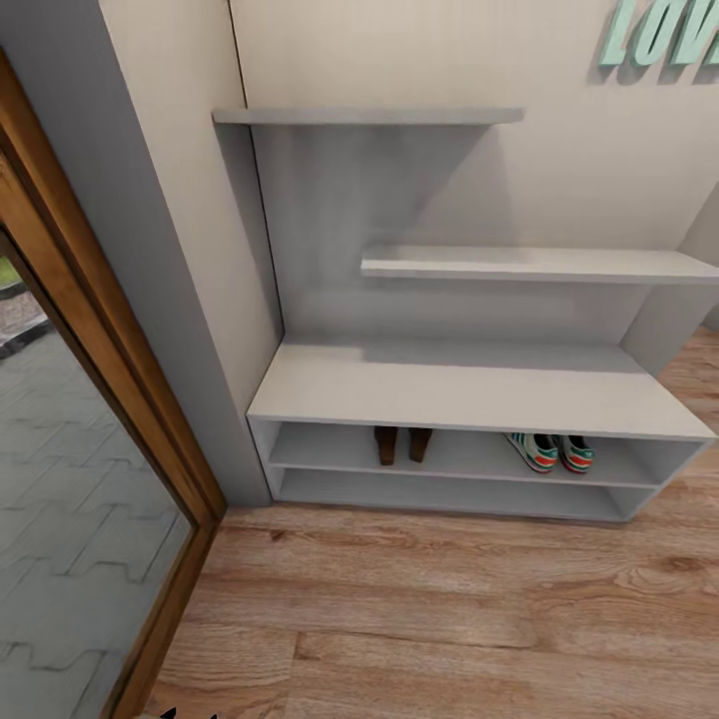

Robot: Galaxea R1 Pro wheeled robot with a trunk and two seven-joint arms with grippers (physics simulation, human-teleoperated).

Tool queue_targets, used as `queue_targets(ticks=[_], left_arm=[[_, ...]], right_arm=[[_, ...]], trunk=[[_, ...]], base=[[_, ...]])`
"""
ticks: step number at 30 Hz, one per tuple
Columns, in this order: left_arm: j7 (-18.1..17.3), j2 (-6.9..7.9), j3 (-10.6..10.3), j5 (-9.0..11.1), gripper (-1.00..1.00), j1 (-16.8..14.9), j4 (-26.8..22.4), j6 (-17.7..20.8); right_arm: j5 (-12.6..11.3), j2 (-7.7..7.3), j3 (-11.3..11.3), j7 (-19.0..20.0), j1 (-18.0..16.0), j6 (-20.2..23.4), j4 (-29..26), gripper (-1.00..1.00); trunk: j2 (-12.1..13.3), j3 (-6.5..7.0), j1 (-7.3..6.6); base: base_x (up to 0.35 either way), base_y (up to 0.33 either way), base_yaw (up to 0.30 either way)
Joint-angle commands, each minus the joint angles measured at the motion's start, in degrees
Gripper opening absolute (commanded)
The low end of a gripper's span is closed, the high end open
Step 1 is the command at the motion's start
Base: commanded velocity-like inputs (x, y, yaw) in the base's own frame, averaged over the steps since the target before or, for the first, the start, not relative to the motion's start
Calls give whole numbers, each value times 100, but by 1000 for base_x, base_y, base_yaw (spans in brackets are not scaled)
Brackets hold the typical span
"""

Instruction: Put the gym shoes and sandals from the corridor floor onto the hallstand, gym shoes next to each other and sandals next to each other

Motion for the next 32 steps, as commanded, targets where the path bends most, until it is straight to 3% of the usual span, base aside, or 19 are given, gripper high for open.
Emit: queue_targets(ticks=[1,32], left_arm=[[-36,-1,23,15,100,-5,3,-6],[-35,11,74,73,100,4,5,-7]], right_arm=[[15,-1,-36,32,-2,-16,5,100],[15,-1,-36,30,-3,-16,0,100]], trunk=[[-2,-4,-1],[-2,-4,-1]], base=[[0,0,0],[0,0,0]])
